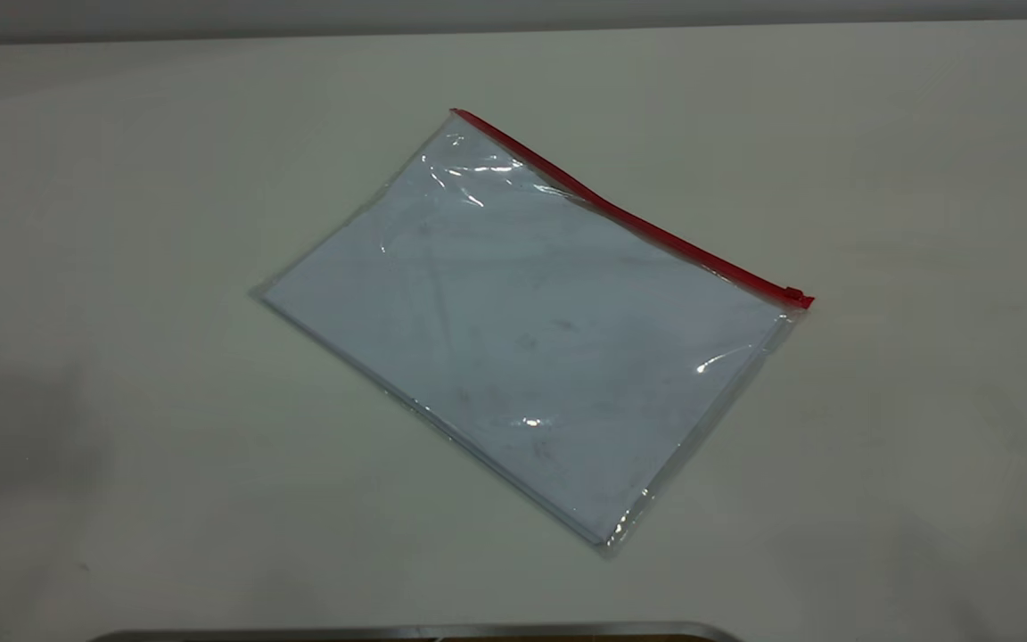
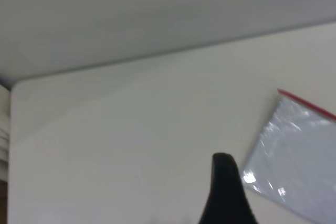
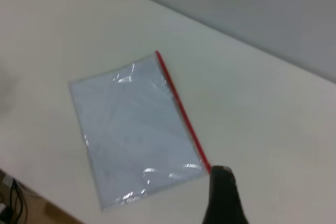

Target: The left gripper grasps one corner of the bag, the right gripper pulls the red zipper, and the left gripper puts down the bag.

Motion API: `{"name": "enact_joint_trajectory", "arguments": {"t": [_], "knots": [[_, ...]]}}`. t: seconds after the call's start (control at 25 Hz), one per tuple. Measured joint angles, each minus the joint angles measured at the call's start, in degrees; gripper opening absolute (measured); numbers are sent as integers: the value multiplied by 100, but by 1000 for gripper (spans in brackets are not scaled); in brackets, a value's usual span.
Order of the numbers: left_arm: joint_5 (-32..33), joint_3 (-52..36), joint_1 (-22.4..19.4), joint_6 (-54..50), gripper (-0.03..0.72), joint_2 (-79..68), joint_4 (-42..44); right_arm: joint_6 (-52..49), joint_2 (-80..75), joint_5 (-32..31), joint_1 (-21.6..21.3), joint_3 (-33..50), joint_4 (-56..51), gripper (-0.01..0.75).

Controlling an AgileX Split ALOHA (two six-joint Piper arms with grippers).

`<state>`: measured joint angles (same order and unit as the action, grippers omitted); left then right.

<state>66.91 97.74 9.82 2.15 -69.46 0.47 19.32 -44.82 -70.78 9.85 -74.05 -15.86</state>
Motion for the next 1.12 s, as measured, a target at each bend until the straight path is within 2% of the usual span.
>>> {"name": "enact_joint_trajectory", "arguments": {"t": [0.32, 0.64, 0.88, 1.12], "knots": [[0, -2636, 0, -11, 590, 2087, -47, -18, 2065, 0, 0, 2188, 0, 561], [0, -4767, 0, -11, 590, 3832, -47, -1, 3584, 162, 0, 3826, 18, 561], [0, -5998, 0, -6, 590, 4631, -47, -1, 4179, 364, 0, 4553, 117, 561], [-63, -6857, 0, -6, 590, 5076, -137, -1, 4561, 454, 0, 4634, 134, 561]]}}
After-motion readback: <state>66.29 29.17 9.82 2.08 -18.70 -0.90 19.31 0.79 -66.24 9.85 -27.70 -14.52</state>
